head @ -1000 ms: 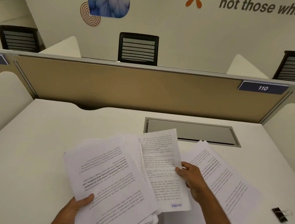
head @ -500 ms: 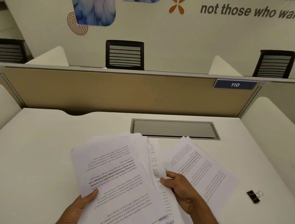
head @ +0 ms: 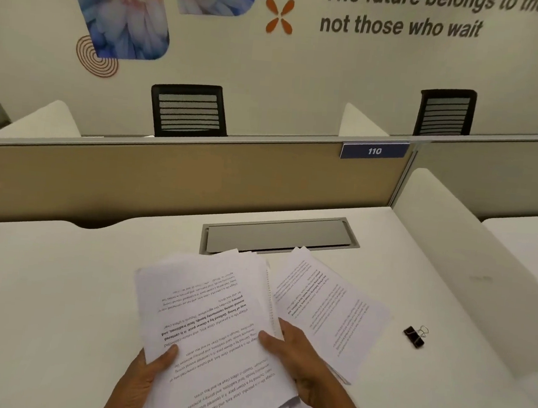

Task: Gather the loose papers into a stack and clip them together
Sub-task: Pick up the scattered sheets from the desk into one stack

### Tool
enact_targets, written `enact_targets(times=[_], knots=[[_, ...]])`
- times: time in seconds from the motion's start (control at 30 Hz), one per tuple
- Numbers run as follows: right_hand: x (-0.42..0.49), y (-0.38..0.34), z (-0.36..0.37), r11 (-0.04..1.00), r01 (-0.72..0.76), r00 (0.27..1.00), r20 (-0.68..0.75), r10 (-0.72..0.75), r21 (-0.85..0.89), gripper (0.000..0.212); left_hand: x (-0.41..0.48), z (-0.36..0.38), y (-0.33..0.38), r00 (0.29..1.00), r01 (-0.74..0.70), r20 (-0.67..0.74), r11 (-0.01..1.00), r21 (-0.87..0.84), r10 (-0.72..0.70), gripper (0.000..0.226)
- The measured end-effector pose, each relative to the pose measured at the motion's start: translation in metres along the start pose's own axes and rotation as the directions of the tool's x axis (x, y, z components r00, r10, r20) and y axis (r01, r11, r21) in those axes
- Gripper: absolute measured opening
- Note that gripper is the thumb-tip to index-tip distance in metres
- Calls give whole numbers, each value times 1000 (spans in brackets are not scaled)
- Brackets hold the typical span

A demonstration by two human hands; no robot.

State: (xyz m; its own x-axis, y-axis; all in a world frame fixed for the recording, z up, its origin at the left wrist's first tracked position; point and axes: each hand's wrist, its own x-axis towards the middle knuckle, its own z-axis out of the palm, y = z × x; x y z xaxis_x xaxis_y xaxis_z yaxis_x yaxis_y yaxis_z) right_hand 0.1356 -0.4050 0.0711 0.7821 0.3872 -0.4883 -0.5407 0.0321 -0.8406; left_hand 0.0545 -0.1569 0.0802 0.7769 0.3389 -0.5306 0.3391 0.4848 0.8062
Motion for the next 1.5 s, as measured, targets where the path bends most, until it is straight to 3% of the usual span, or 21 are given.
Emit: enact_targets(times=[0.17,0.33,0.4,0.47,0.53,0.63,0.8,0.9,1.03,1.27,1.43,1.5], knots=[[4,-1,-16,999,42,999,-4,-42,19,32,1,22,3,998,50,39,990,132,-56,19],[13,-3,-35,1000,23,1000,7,-23,-15,34,27,18,-13,987,135,52,966,219,-150,50],[21,-6,-46,986,41,996,-70,-53,-162,33,34,22,-17,993,101,29,967,235,-111,53],[34,-7,-68,922,25,957,-259,-134,-386,30,40,23,-17,997,46,41,966,255,-59,58],[47,-7,-99,835,-32,861,-439,-255,-549,36,44,21,-18,998,21,47,975,223,-33,60],[61,-12,-146,677,-181,784,-520,-338,-713,56,50,15,-24,999,4,-42,983,184,3,61],[70,-21,-196,433,-406,817,-532,-223,-805,87,57,9,-35,997,-9,-76,993,119,18,57],[75,-22,-210,314,-444,832,-516,-203,-839,99,55,9,-35,992,-14,-125,993,120,29,58],[79,-25,-213,241,-439,852,-487,-193,-865,100,58,5,-37,990,-13,-136,990,143,33,61],[82,-24,-212,299,-439,858,-494,-141,-848,94,59,-1,-43,994,42,-104,994,96,-32,55],[77,-21,-216,468,-337,855,-473,-210,-817,40,63,-13,-47,990,50,-133,994,98,-37,55],[72,-23,-218,530,-272,855,-454,-249,-803,29,60,-18,-45,990,49,-137,995,84,-37,55]])
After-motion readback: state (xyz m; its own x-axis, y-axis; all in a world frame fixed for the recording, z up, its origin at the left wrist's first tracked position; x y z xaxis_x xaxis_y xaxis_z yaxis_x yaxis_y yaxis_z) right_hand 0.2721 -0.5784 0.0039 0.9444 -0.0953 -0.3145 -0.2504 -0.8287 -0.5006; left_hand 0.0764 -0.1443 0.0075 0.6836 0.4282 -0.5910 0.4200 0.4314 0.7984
